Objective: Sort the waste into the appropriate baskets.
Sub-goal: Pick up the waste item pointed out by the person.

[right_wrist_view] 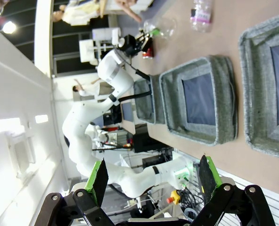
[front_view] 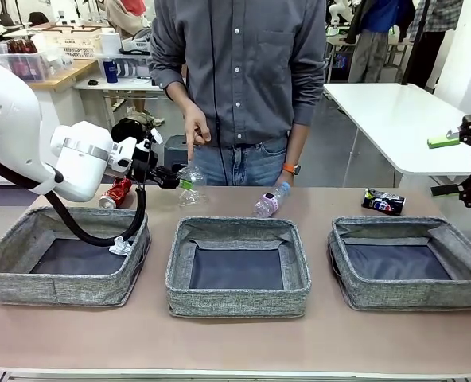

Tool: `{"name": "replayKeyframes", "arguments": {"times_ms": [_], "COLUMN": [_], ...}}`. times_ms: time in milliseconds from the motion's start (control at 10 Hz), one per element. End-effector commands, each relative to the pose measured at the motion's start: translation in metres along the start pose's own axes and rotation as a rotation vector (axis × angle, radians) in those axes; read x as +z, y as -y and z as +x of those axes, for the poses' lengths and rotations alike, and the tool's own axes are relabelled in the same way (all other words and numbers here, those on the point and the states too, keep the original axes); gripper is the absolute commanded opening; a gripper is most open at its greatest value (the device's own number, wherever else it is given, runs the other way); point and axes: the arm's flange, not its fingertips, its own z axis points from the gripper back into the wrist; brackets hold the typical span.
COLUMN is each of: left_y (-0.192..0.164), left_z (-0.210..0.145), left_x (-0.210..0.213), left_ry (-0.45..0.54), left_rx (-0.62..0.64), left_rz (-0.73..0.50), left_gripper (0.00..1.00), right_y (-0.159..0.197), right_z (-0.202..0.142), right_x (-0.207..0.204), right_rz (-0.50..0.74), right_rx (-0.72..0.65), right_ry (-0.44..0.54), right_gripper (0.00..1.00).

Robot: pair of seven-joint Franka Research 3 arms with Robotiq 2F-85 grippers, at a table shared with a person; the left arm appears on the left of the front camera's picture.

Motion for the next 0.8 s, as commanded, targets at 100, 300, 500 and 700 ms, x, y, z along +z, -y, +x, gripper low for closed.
{"name": "replayKeyframes", "arguments": {"times_ms": [100,300,500,700], "left_y": [0.021,0.040,0.070,0.092], "left_z": [0.011,0.026,0.064,0.107], "left_x": [0.034,0.073,0.129,0.170], "left_ry": [-0.044,-0.103,-0.224,-0.287], "left_rx": [0.002,0.044,0.149,0.178], "left_rz": [0.009,0.018,0.058,0.136], "left_gripper": [0.00,0.00,0.00,0.00], "right_y": [0.001,0.001,0.001,0.001], "right_z": [0.000,0.000,0.000,0.000], "right_x": [0.001,0.001,0.001,0.001], "right_rz": [0.003,0.003,0.003,0.003], "right_rx": [0.016,0.016,0.016,0.016], "right_ry": [-0.001,-0.001,-0.001,-0.001], "right_gripper": [1.00,1.00,1.00,1.00]}}
